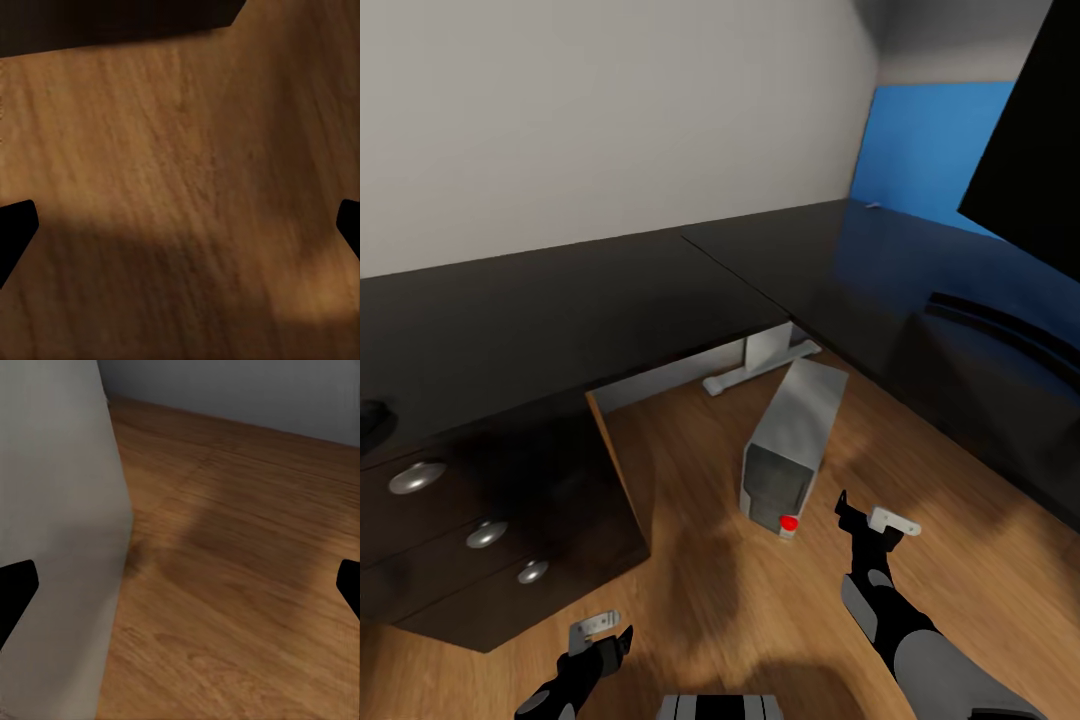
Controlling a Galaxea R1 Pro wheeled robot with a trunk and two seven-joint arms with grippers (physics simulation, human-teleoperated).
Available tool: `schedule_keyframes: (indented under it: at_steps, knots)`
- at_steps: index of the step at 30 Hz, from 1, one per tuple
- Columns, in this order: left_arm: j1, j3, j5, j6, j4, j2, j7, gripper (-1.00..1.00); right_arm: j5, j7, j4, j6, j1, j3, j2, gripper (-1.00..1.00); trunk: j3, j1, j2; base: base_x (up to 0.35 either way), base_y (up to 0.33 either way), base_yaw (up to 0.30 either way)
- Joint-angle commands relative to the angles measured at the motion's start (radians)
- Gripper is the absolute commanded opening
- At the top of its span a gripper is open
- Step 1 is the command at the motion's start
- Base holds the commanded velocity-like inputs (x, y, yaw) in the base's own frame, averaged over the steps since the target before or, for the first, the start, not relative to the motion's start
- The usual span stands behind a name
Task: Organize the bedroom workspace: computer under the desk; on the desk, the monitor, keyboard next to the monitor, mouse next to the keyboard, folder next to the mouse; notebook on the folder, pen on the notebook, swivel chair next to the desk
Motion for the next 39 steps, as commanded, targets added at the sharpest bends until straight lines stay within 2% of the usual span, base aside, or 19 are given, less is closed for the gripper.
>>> schedule_keyframes:
  at_steps: [1,24,39]
  knots:
    - [0.000,0.005,0.009,0.001,0.000,-0.001,-0.007,1.00,-0.002,0.003,0.000,-0.004,0.000,-0.004,0.001,1.00,-0.001,0.000,0.000,0.001,0.000,0.085]
    - [0.000,0.004,0.008,0.000,0.000,-0.001,-0.006,1.00,-0.002,0.002,0.000,-0.004,0.000,-0.006,0.000,1.00,-0.003,0.000,0.000,0.000,0.000,0.150]
    - [0.000,0.003,0.008,0.000,0.000,-0.002,-0.007,1.00,-0.002,0.002,0.000,-0.004,0.000,-0.008,-0.002,1.00,-0.009,0.000,0.000,0.000,0.000,0.052]
